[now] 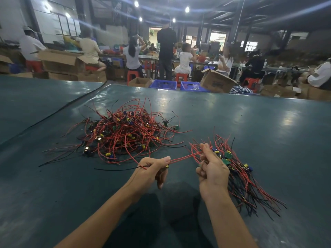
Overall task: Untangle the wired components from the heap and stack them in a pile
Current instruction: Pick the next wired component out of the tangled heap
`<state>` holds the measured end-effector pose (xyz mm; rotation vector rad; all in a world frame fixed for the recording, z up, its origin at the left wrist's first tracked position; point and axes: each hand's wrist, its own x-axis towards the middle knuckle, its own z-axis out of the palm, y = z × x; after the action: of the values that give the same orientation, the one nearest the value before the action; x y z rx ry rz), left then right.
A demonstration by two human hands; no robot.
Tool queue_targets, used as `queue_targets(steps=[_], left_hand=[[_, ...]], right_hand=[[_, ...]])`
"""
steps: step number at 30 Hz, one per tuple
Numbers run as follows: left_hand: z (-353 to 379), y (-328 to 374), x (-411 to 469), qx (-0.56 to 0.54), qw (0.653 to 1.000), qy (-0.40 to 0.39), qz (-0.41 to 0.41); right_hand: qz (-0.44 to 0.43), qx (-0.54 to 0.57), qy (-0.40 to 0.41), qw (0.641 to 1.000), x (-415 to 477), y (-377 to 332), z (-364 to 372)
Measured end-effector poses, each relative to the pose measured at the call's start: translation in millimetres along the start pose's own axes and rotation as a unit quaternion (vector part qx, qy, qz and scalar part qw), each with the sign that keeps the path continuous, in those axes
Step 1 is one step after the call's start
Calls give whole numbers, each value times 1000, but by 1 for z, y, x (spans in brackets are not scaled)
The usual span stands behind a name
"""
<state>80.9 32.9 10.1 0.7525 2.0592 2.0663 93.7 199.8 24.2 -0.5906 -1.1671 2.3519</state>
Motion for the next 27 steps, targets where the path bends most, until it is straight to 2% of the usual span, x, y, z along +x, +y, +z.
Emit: queue_targets(steps=[3, 6, 8, 10, 15, 19, 21, 24, 27], left_hand=[[1, -2, 0, -29, 999, 28, -2], [0, -3, 2, -45, 998, 50, 3], [0, -4, 3, -41, 998, 50, 4], [0, -6, 4, -38, 998, 42, -2], [1, -8, 3, -16, 1000, -2, -21], [1, -4, 1, 10, 999, -33, -32], [1, -3, -1, 22, 998, -45, -28], [5, -4, -2, 34, 998, -41, -34], [4, -6, 3, 16, 999, 14, -24]], right_hand=[[-15, -14, -34, 999, -4, 1, 3], [-7, -107, -104, 989, -15, 11, 9], [0, -181, -165, 970, -30, 23, 15], [2, -202, -197, 959, -42, 32, 21], [-4, -170, -152, 974, -39, 29, 21], [11, -102, -27, 994, -13, 6, 6], [-4, -69, 4, 998, -3, -2, -1], [-36, -69, 4, 997, 1, -3, -4], [-26, -102, -38, 994, -1, -1, -2]])
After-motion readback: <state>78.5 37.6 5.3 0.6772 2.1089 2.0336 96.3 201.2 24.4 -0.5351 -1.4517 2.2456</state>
